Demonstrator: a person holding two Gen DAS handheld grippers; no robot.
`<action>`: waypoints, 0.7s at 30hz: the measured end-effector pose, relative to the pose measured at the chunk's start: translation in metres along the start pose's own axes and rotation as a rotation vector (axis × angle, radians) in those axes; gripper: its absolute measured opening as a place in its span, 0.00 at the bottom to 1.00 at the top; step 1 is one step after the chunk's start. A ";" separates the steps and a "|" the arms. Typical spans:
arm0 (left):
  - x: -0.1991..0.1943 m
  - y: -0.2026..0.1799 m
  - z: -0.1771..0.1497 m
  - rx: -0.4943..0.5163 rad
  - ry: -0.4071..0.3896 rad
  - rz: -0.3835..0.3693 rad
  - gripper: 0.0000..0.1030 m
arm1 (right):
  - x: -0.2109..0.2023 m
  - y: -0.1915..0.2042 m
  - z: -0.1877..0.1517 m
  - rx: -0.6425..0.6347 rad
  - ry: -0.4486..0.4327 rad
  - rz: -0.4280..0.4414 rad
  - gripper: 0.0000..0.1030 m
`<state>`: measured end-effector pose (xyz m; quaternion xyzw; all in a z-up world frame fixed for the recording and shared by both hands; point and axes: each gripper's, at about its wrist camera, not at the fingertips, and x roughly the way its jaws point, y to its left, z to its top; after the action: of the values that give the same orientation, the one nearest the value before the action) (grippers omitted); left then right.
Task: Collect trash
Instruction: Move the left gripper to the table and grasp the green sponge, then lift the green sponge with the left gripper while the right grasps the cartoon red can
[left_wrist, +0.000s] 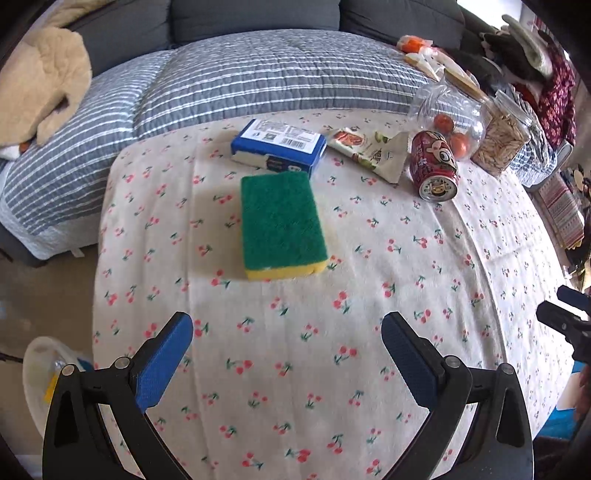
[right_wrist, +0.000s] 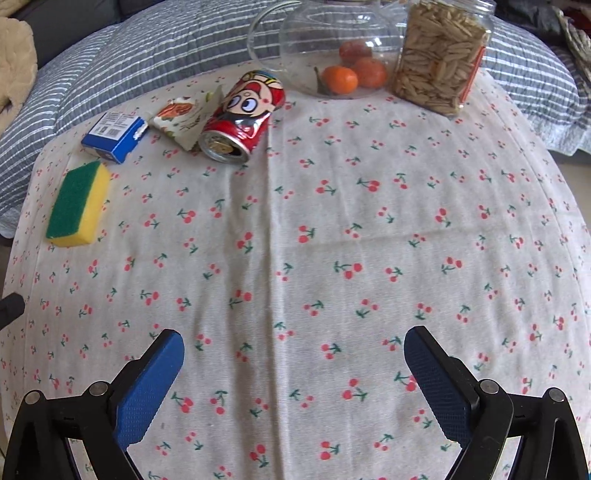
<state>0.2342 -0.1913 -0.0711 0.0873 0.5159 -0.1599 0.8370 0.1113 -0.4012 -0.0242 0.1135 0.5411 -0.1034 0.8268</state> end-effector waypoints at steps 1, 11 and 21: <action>0.006 -0.005 0.007 0.005 -0.001 0.005 1.00 | 0.000 -0.006 0.000 0.009 -0.001 -0.003 0.96; 0.069 -0.008 0.039 -0.110 0.048 0.012 0.91 | 0.000 -0.050 0.003 0.057 0.003 -0.040 0.96; 0.051 0.027 0.025 -0.176 -0.045 -0.068 0.58 | 0.013 -0.049 0.006 0.054 0.045 -0.037 0.96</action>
<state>0.2861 -0.1831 -0.1053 -0.0079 0.5117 -0.1441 0.8470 0.1071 -0.4500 -0.0378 0.1283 0.5586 -0.1306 0.8089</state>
